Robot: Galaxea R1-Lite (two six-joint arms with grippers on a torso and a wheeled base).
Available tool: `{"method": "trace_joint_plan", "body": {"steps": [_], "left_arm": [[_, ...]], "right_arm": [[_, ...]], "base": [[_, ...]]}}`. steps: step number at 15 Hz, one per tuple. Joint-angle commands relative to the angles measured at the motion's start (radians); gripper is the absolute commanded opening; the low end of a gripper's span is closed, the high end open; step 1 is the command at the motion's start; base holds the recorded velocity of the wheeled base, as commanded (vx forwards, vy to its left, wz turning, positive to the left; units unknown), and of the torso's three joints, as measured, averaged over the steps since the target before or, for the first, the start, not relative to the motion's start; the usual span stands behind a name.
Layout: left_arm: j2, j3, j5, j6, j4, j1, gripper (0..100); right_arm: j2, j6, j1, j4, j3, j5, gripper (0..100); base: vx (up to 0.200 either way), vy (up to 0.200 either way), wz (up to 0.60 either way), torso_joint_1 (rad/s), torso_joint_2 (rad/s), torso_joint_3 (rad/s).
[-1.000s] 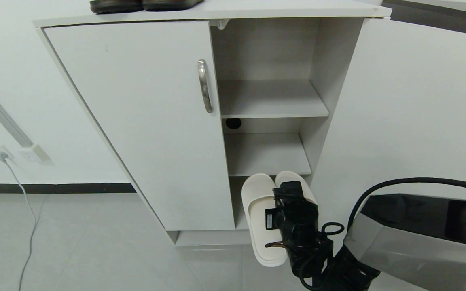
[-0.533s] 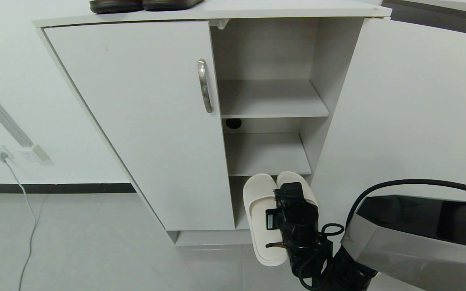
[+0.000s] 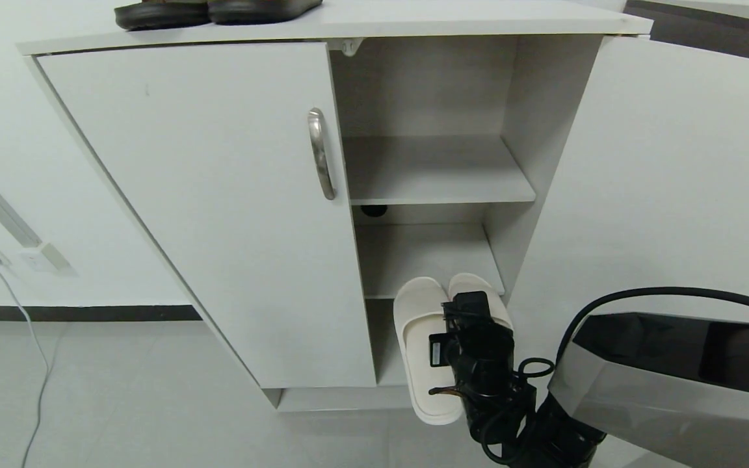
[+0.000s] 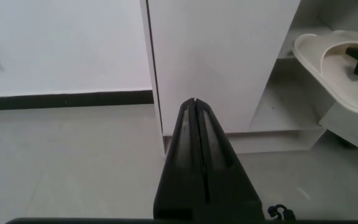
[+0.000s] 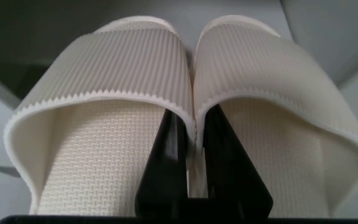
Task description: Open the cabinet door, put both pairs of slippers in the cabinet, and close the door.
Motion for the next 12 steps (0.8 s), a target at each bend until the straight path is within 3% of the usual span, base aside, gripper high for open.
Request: {"method": "trace_joint_plan", "body": {"steps": [1,3,9,12], "left_arm": [[0.001,0.0,0.001,0.0,0.001,0.001,0],[0.001,0.0,0.001,0.0,0.001,0.001,0],[0.001,0.0,0.001,0.001,0.001,0.001,0],[0.001,0.0,0.001,0.0,0.001,0.001,0]], "right_arm": [[-0.001,0.0,-0.002,0.0,-0.006,0.001,0],[0.007,-0.004,-0.003,0.005,-0.03,0.002,0],[0.105,-0.029,-0.056,0.055,-0.21,0.013,0],[0.122,-0.027,-0.086,0.179,-0.32,0.036,0]], "base": [[0.2,0.0,0.0,0.002,0.0,0.002],[0.2,0.0,0.0,0.002,0.0,0.005],[0.0,0.0,0.0,0.0,0.0,0.0],[0.0,0.0,0.0,0.0,0.0,0.0]]}}
